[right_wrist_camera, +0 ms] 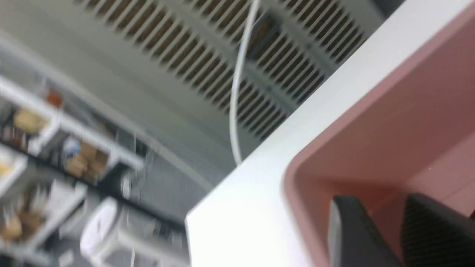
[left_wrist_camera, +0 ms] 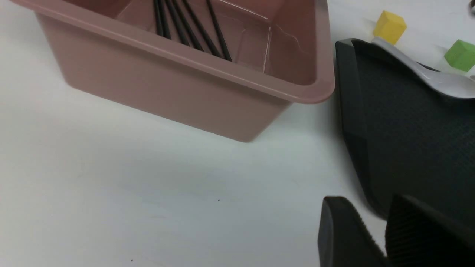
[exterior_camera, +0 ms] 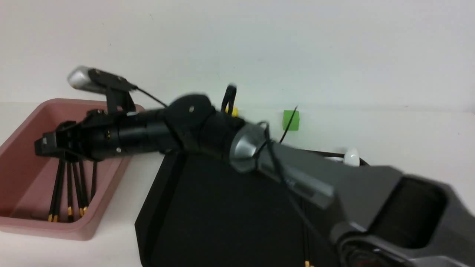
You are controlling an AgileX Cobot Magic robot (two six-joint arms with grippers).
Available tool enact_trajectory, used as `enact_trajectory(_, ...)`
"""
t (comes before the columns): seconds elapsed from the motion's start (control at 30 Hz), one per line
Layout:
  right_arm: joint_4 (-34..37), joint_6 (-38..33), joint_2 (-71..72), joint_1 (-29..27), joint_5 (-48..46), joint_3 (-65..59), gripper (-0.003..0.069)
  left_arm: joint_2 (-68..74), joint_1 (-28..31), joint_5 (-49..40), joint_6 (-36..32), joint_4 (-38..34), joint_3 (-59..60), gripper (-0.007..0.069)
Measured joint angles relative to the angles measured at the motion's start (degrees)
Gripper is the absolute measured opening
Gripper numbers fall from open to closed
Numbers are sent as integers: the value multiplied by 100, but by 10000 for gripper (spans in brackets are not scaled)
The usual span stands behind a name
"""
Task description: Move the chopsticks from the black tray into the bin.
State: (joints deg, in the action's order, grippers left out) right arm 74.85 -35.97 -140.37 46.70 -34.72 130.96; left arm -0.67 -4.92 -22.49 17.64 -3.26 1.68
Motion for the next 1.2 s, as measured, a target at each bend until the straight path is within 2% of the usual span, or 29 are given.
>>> enact_trajectory(0.03, -199, 80, 62, -9, -81, 0, 185, 0, 0, 0, 0, 0, 0, 200)
enact_trajectory(0.17, -2048, 1412, 1046, -194, -1380, 0, 100, 0, 0, 0, 0, 0, 0, 200)
enact_trajectory(0.2, -2137, 1412, 1094, -206, -1450, 7, 100, 0, 0, 0, 0, 0, 0, 201)
enact_trajectory(0.23, -2776, 1864, 1441, -268, -1948, 20, 86, 0, 0, 0, 0, 0, 0, 202)
enact_trajectory(0.3, -3774, 2337, 2008, -350, -2773, 37, 72, 0, 0, 0, 0, 0, 0, 204)
enact_trajectory(0.33, -3864, 2413, 2062, -360, -2850, 37, 71, 0, 0, 0, 0, 0, 0, 205)
enact_trajectory(0.4, -4955, 2780, 2725, -399, -3537, 30, 69, 0, 0, 0, 0, 0, 0, 207)
enact_trajectory(0.47, -5524, 2955, 3216, -405, -3666, -45, 69, 0, 0, 0, 0, 0, 0, 209)
enact_trajectory(0.73, -6419, 3134, 5389, -405, -3766, -1062, 69, 0, 0, 0, 0, 2, 0, 218)
enact_trajectory(0.97, -7313, 3597, 8155, -405, -3711, -3696, 73, 0, 0, 0, 0, 2, 0, 223)
enact_trajectory(1.07, -7485, 3723, 9457, -405, -2850, -5342, 73, 0, 0, 0, 0, 2, 0, 223)
enact_trajectory(1.2, -7669, 4139, 11108, -405, -874, -7710, 75, 0, 0, 0, 0, 2, 0, 223)
